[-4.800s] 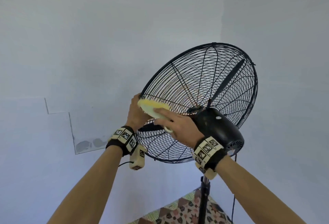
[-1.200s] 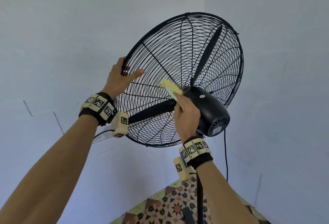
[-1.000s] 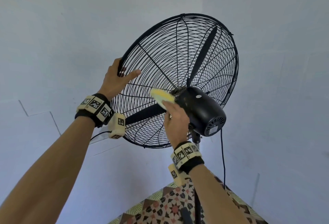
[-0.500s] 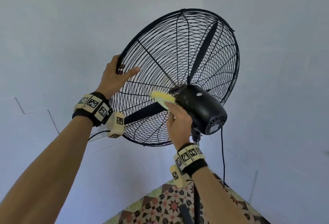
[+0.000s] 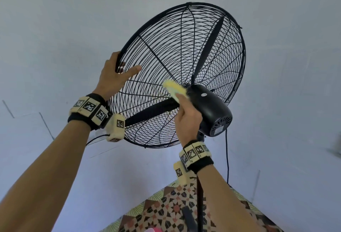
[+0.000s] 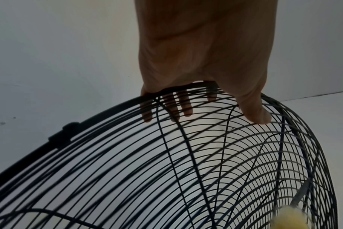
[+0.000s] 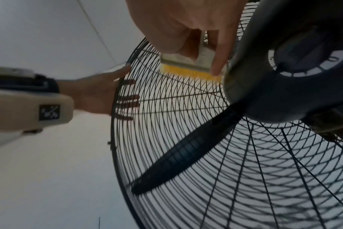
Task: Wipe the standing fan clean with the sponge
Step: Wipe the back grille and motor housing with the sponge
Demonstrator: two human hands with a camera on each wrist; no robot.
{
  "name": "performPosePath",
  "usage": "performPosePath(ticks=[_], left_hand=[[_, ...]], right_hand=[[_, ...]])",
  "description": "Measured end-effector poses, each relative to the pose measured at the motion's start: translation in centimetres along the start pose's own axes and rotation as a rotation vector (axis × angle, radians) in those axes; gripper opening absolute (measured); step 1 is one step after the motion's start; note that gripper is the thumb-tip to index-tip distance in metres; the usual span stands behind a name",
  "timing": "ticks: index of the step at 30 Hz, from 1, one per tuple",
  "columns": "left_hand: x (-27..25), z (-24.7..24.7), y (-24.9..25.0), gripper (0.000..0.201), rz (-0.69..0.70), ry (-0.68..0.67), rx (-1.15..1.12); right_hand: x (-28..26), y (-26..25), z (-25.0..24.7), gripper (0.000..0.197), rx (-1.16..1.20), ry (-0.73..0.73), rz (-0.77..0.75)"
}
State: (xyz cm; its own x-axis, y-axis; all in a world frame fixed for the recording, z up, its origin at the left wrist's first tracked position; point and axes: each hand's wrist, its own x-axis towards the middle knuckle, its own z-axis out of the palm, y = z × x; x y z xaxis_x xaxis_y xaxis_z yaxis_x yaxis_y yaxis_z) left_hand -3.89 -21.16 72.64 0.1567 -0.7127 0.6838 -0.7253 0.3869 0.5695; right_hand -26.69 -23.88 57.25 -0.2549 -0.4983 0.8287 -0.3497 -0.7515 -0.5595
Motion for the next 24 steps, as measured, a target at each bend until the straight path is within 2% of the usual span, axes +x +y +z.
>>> performPosePath(ticks=[2, 3, 6, 8, 14, 18, 20, 24], left_hand=[[0.1, 0.2, 0.0, 0.087, 0.002, 0.002, 0.006], [0.1, 0.1, -0.1, 0.087, 0.001, 0.004, 0.010], [-0.1, -0.2, -0.6, 0.086, -0.008, 0.015, 0.006], [-0.3, -0.4, -0.7, 0.086, -0.018, 0.017, 0.002], [-0.3, 0.2, 0.1, 0.087, -0.006, 0.018, 0.030], [-0.4, -0.2, -0.5, 0.088, -0.030, 0.024, 0.028], [-0.5, -0.3, -0.7, 0.086, -0.031, 0.025, 0.019], [-0.4, 0.0, -0.1, 0.084, -0.009, 0.017, 0.030]], right_hand=[[0.9, -0.2, 0.5, 0.041, 0.013, 0.071, 0.028], [0.6, -0.4, 1.0, 0.042, 0.008, 0.060, 0.038], [-1.9, -0.2, 1.8, 0.046, -0.022, -0.092, 0.002], [-2.6, 0.0, 1.0, 0.048, -0.018, -0.142, -0.032], [0.2, -0.8, 0.1, 0.042, -0.013, 0.023, -0.023], [-1.7, -0.3, 1.0, 0.042, -0.038, -0.135, -0.084], [-2.0, -0.1, 0.3, 0.046, -0.043, -0.168, -0.087], [-0.4, -0.7, -0.2, 0.045, -0.012, -0.019, -0.015]])
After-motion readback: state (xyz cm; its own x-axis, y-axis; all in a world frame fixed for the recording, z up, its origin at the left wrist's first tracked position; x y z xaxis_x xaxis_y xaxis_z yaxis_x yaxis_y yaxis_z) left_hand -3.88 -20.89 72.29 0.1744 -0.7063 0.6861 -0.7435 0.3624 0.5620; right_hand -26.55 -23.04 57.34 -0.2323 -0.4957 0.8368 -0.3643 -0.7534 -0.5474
